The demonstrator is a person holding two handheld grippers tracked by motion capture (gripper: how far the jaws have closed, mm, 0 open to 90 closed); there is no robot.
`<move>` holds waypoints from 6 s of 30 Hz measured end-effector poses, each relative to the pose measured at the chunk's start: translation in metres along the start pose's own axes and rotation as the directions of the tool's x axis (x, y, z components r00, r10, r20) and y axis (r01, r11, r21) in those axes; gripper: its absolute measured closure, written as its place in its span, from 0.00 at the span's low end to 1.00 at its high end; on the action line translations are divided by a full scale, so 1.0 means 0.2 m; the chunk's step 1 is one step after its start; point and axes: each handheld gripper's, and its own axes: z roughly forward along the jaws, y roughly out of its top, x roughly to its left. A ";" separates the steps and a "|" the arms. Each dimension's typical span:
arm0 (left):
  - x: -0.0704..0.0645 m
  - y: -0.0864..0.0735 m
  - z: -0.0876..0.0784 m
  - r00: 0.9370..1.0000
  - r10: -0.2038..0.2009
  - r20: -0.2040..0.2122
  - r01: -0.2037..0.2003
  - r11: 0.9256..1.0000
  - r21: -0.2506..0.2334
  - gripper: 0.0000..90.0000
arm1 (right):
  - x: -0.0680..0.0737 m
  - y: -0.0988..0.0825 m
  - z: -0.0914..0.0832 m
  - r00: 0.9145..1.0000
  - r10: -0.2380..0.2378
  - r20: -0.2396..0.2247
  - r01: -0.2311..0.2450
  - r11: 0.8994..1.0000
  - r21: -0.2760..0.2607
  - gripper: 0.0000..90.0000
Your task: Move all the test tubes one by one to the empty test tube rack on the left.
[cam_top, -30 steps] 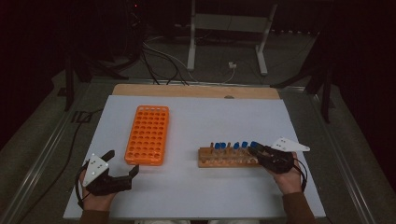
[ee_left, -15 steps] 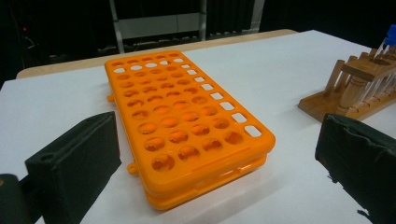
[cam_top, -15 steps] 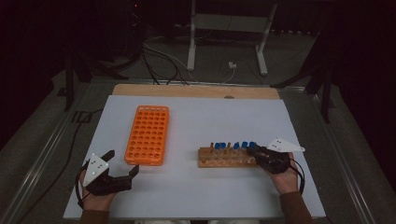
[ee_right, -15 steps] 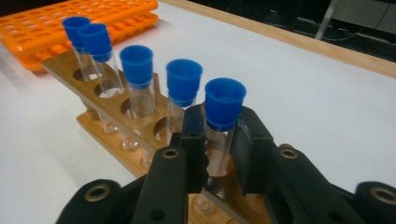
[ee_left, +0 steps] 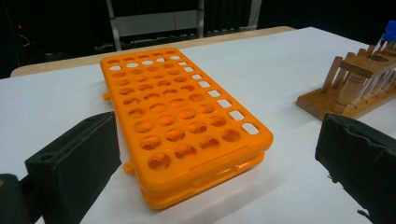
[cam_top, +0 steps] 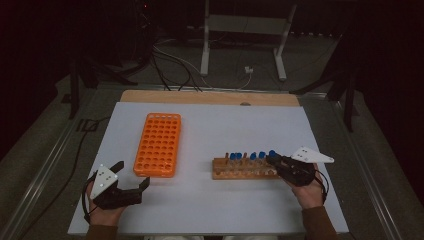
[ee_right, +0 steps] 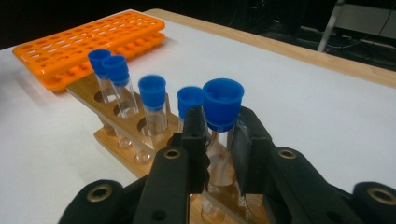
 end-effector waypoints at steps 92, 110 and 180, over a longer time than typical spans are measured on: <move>-0.53 0.41 0.51 0.876 0.120 0.468 -0.118 0.992 -0.034 0.50 | 0.51 0.43 0.27 0.956 -0.077 -0.284 0.068 0.997 -0.042 0.85; -0.53 0.40 0.51 0.864 0.154 0.479 -0.158 0.987 -0.033 0.86 | 0.57 0.43 0.32 0.945 -0.078 -0.319 0.071 0.997 -0.033 0.85; -0.09 0.06 0.43 0.971 0.137 0.197 -0.180 0.959 0.219 0.87 | -0.04 0.21 -0.03 0.996 0.084 0.032 -0.080 0.991 -0.105 0.02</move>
